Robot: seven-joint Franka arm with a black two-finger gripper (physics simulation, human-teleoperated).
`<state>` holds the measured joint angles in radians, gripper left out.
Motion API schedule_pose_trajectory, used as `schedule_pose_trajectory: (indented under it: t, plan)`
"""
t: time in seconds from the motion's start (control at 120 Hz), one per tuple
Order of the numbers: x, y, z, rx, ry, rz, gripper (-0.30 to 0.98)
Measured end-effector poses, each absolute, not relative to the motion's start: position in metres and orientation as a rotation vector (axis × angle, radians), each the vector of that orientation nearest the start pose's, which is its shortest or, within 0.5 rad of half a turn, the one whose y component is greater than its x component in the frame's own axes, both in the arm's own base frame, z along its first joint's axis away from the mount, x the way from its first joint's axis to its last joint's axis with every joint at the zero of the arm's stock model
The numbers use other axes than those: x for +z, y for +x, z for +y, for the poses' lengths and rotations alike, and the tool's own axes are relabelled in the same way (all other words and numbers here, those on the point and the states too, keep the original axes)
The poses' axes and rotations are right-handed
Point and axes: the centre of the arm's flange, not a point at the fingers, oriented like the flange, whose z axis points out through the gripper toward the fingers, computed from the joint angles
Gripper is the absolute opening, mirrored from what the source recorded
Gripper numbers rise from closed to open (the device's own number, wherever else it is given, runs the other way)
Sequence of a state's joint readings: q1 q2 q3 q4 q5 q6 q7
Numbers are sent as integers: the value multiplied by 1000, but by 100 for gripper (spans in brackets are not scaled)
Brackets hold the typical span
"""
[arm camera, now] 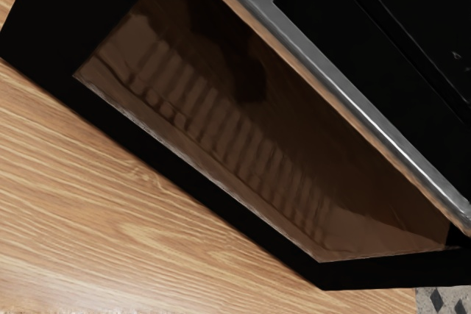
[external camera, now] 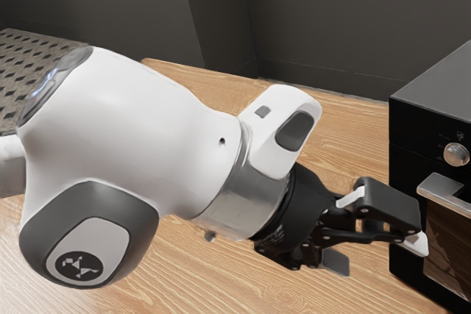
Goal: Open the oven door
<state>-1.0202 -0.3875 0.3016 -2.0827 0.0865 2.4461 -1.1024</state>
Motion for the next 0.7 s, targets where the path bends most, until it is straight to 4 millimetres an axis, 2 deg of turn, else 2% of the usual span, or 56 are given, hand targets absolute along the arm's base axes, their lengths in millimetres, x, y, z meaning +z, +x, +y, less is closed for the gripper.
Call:
schedule_pose_trajectory:
  t: [0.2,0.433,0.575,0.7]
  plan:
    - [666,401,-338,535,2353,594,68]
    - [666,398,-344,464,2263,734,68]
    - [661,402,-343,433,2238,809,68]
    - [654,400,-352,442,2243,850,68]
